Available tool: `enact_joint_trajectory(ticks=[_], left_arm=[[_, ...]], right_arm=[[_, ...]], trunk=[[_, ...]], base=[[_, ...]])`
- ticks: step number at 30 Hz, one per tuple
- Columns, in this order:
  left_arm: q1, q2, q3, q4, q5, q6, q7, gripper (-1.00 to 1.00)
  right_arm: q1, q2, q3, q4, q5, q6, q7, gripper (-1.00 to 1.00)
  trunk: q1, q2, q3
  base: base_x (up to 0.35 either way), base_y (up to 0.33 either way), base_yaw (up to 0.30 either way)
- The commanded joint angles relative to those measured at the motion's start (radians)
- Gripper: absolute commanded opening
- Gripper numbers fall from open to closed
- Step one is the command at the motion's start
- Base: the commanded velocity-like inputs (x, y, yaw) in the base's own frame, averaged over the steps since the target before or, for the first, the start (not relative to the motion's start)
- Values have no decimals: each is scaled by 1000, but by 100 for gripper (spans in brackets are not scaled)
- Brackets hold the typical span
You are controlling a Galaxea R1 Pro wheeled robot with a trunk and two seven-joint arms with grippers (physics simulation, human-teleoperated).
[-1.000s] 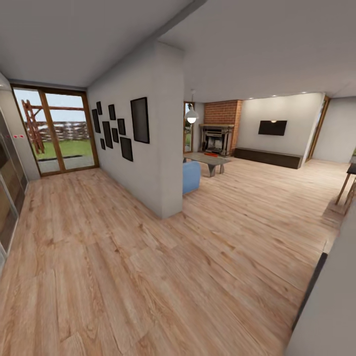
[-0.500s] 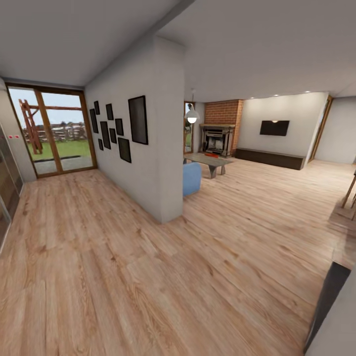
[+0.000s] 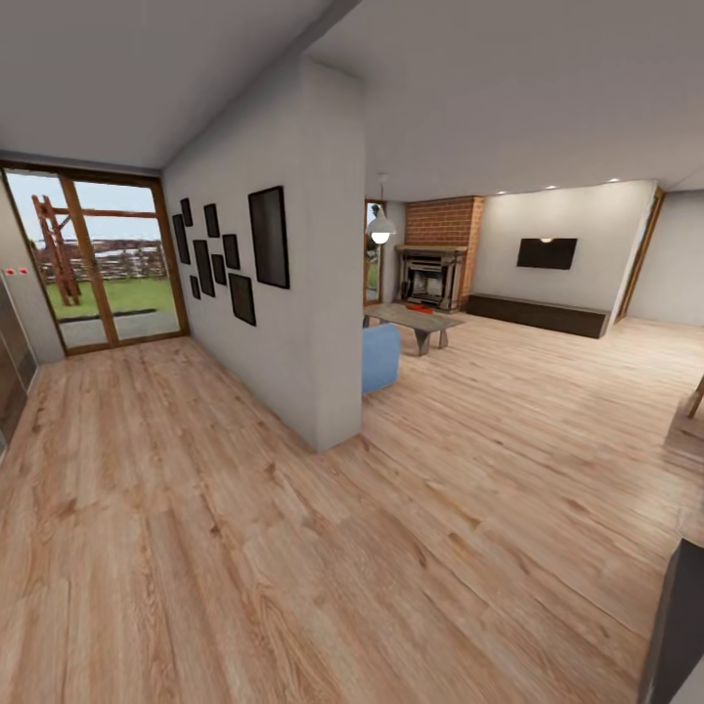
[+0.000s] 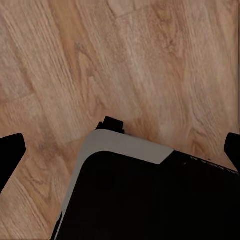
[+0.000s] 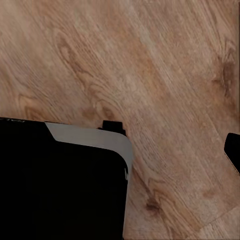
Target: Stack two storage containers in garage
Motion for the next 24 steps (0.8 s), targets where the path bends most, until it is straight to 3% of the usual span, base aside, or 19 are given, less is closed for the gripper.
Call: enact_joint_trajectory(ticks=[1, 18, 24], left_arm=[[0, 0, -4, 0, 5, -3, 2, 100], [-1, 0, -4, 0, 5, -4, 2, 100], [-1, 0, -4, 0, 5, -4, 2, 100]], right_arm=[[-1, 0, 6, 3, 1, -5, -3, 100], [-1, 3, 9, 3, 9, -2, 7, 100], [-1, 7, 9, 4, 8, 6, 2, 100]], trunk=[[1, -1, -1], [1, -1, -1], [1, -1, -1]], base=[[324, 0, 0], [324, 0, -1], [324, 0, -180]])
